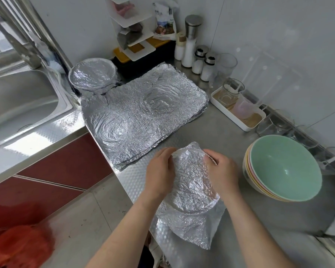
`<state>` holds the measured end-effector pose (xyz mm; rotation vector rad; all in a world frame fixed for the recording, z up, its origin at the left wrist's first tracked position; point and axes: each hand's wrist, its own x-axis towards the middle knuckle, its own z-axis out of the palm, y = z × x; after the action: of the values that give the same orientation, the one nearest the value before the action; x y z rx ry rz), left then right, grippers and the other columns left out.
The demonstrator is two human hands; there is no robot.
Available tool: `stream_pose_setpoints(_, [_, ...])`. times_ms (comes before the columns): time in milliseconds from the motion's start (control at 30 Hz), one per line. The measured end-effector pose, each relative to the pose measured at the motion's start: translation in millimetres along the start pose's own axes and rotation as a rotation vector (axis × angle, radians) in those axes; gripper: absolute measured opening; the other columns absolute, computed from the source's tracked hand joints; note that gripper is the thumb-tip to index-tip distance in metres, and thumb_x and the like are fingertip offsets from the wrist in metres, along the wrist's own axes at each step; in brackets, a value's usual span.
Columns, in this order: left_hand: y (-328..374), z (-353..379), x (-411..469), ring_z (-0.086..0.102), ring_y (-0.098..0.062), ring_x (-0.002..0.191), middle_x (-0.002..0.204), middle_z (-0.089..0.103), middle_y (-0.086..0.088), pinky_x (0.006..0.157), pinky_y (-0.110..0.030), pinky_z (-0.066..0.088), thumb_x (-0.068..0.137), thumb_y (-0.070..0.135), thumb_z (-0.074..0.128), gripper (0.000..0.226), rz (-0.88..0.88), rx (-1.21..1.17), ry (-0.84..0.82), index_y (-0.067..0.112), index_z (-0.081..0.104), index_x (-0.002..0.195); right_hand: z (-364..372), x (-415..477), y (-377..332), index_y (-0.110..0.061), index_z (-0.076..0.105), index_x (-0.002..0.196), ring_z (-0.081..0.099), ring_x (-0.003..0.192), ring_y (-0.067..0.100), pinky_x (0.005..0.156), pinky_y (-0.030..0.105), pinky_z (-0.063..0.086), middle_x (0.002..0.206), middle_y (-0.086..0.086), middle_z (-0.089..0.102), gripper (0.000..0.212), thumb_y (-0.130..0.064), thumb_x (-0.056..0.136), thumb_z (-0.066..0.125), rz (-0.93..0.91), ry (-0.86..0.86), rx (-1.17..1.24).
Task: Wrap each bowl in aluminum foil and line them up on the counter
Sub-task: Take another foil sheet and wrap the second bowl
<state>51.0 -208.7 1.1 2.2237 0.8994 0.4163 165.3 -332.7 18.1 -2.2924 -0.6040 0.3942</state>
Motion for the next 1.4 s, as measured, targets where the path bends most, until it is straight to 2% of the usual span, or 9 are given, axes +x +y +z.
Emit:
stream_pose_setpoints(100, [3, -2, 2, 0.064, -0.023, 0.105, 0.119, 0.068, -0.005, 0.086, -0.024, 0.043, 0.093, 0.003, 0.051, 0.034, -0.015, -0.012, -0.012, 0.013, 0.066, 0.123, 3, 0, 3, -0.014, 0.069, 0.117, 0.058, 0.091, 0.003, 0.079, 0.012, 0.04, 0.11, -0.003, 0.071, 0.025, -0.014, 0.094, 0.058, -0.008, 0.021, 0.03])
stream_pose_setpoints(233, [6, -6, 3, 0.062, -0.019, 0.11, 0.125, 0.066, -0.001, 0.089, -0.022, 0.041, 0.092, 0.007, 0.054, 0.038, -0.081, -0.081, -0.031, 0.016, 0.062, 0.129, 3, 1, 7, -0.016, 0.065, 0.122, 0.062, 0.102, 0.006, 0.085, 0.017, 0.045, 0.114, -0.003, 0.069, 0.029, -0.016, 0.094, 0.059, -0.004, -0.014, 0.104])
stream_pose_setpoints(333, [7, -6, 7, 0.054, -0.02, 0.121, 0.136, 0.057, -0.002, 0.098, -0.03, 0.04, 0.098, 0.031, 0.053, 0.046, -0.164, -0.02, -0.028, 0.016, 0.047, 0.14, 0, 11, 6, -0.02, 0.05, 0.138, 0.052, 0.122, 0.009, 0.103, 0.028, 0.042, 0.135, 0.001, 0.056, 0.044, -0.026, 0.095, 0.057, 0.032, -0.137, 0.129])
stream_pose_setpoints(467, [7, -3, 12, 0.063, -0.029, 0.108, 0.125, 0.064, -0.012, 0.086, -0.038, 0.049, 0.1, 0.051, 0.038, 0.057, -0.251, 0.129, -0.177, 0.015, 0.037, 0.144, 0, 25, 1, -0.026, 0.043, 0.143, 0.049, 0.127, 0.013, 0.105, 0.03, 0.038, 0.14, -0.003, 0.051, 0.048, -0.037, 0.097, 0.051, 0.024, -0.304, 0.087])
stream_pose_setpoints(733, [7, -5, 14, 0.063, -0.027, 0.109, 0.123, 0.066, -0.008, 0.088, -0.036, 0.048, 0.101, 0.034, 0.048, 0.047, -0.13, 0.035, -0.194, 0.012, 0.042, 0.143, 6, 27, 6, -0.029, 0.059, 0.13, 0.06, 0.107, 0.011, 0.09, 0.024, 0.046, 0.122, -0.007, 0.065, 0.032, -0.027, 0.099, 0.049, -0.062, -0.274, 0.057])
stream_pose_setpoints(900, [6, -9, 21, 0.064, -0.021, 0.097, 0.11, 0.071, -0.002, 0.082, -0.029, 0.047, 0.101, 0.024, 0.05, 0.028, -0.118, -0.022, -0.248, 0.02, 0.065, 0.124, 10, 28, 8, -0.025, 0.063, 0.125, 0.06, 0.111, 0.01, 0.093, 0.026, 0.047, 0.122, -0.007, 0.066, 0.029, -0.025, 0.098, 0.053, -0.075, -0.26, 0.071])
stream_pose_setpoints(1000, [2, -13, 23, 0.065, -0.023, 0.092, 0.101, 0.072, -0.004, 0.081, -0.031, 0.049, 0.099, 0.021, 0.051, 0.025, -0.118, -0.049, -0.287, 0.021, 0.068, 0.118, 11, 29, 9, -0.026, 0.065, 0.122, 0.06, 0.098, 0.006, 0.081, 0.019, 0.043, 0.115, -0.008, 0.068, 0.027, -0.025, 0.097, 0.054, -0.074, -0.269, 0.075])
stream_pose_setpoints(1200, [3, -11, 32, 0.058, -0.019, 0.12, 0.139, 0.057, 0.001, 0.101, -0.034, 0.045, 0.101, 0.044, 0.044, 0.043, 0.105, 0.086, -0.305, 0.026, 0.052, 0.14, 13, 30, 10, -0.024, 0.068, 0.117, 0.061, 0.105, 0.005, 0.089, 0.02, 0.046, 0.113, -0.01, 0.069, 0.025, -0.024, 0.095, 0.058, -0.083, -0.232, 0.111])
stream_pose_setpoints(1400, [5, -4, 50, 0.049, -0.018, 0.13, 0.147, 0.047, -0.004, 0.106, -0.03, 0.04, 0.1, 0.037, 0.051, 0.042, 0.195, 0.068, -0.534, 0.021, 0.053, 0.139, 12, 28, 9, -0.018, 0.071, 0.113, 0.066, 0.096, 0.006, 0.085, 0.025, 0.052, 0.105, -0.007, 0.073, 0.023, -0.024, 0.093, 0.062, -0.114, -0.19, 0.111])
